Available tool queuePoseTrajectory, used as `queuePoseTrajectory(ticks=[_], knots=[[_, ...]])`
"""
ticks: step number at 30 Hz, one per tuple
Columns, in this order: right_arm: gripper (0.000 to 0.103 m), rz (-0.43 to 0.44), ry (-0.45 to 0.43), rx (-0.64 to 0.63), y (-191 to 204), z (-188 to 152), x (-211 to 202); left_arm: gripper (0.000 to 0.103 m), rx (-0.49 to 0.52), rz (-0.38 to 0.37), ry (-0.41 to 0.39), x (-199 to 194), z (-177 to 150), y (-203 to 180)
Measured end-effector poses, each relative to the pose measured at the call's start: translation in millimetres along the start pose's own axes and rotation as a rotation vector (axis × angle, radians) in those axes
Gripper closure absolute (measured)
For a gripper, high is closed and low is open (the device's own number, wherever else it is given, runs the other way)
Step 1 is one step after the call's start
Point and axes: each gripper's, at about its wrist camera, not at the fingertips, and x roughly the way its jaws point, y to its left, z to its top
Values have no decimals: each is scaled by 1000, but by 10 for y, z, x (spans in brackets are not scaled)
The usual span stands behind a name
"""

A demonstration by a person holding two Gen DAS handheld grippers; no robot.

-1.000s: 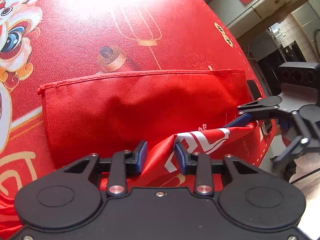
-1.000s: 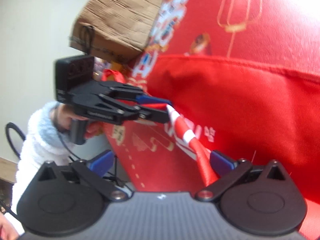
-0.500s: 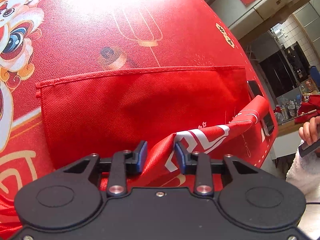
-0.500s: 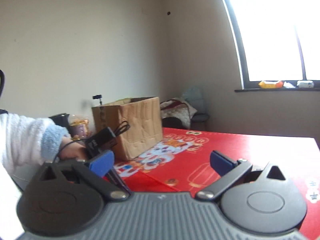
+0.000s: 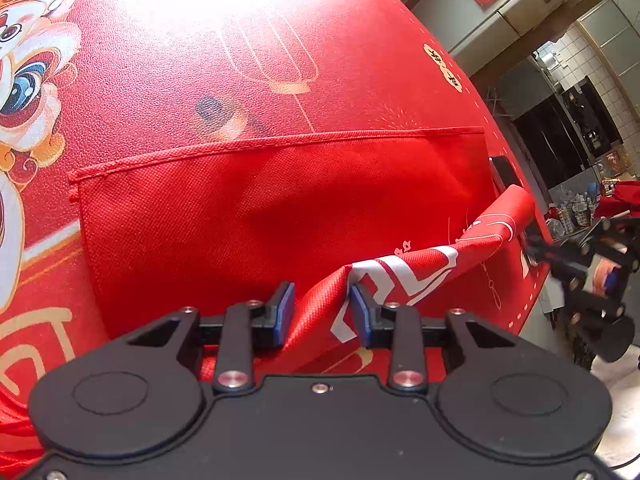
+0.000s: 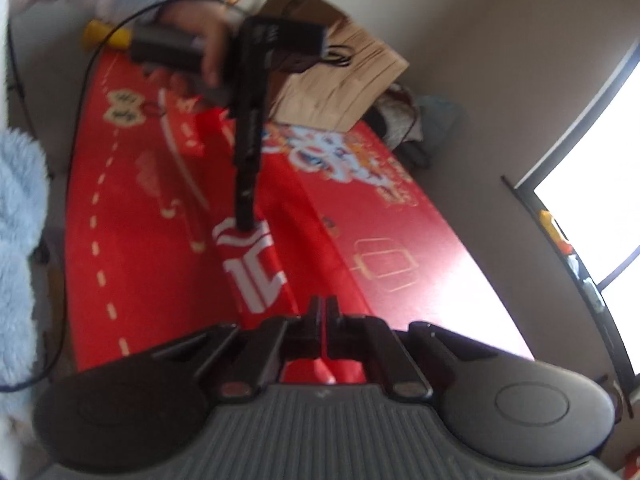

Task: Fold shopping bag

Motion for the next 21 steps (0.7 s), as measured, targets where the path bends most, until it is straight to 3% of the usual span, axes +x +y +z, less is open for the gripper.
queuePoseTrajectory(ticks=[6,12,21], knots=[[101,-64,83,-200,288,-19,194,69,12,-7,7,3,19,4],[101,-94,67,-323,415,20,255,69,19,-7,22,15,42,-3],[101,-105,139,-341,315,39,515,69,80,26,44,16,56,-84]])
